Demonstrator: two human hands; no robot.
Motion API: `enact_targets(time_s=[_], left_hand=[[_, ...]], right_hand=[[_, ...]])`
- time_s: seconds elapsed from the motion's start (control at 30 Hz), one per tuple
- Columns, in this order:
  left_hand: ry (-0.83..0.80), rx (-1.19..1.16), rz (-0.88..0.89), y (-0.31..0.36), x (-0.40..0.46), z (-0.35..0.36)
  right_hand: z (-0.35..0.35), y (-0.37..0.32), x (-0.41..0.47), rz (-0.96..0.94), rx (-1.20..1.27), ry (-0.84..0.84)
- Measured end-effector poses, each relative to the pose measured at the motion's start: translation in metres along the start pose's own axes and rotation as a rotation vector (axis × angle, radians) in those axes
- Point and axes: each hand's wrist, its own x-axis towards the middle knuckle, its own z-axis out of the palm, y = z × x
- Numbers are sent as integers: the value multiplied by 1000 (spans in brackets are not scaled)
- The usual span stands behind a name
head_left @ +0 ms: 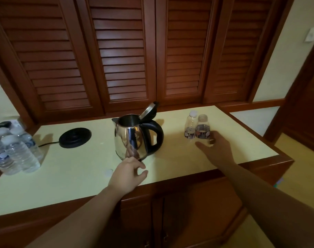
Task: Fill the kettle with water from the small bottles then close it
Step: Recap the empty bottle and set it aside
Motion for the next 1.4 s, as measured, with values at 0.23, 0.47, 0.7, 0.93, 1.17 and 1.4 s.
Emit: enact_targets(time_s=[0.23,0.47,0.7,0.93,1.17,1.4], left_hand=[[51,42,-20,1,-5,1],[73,58,-77,3,-8,0],[56,60,-88,4,-6,0],[74,90,-92,10,-11,-7],[112,197,-71,-3,-24,-24],[51,337,-396,-36,-36,-46]], right_hand=[[0,35,75,113,-144,-36],[26,50,93,126,-131,-119],[32,55,93,145,-84,-126],[32,51,85,284,141,-6],[51,14,13,131,11,-6],[86,-21,-26,15,52,-127]])
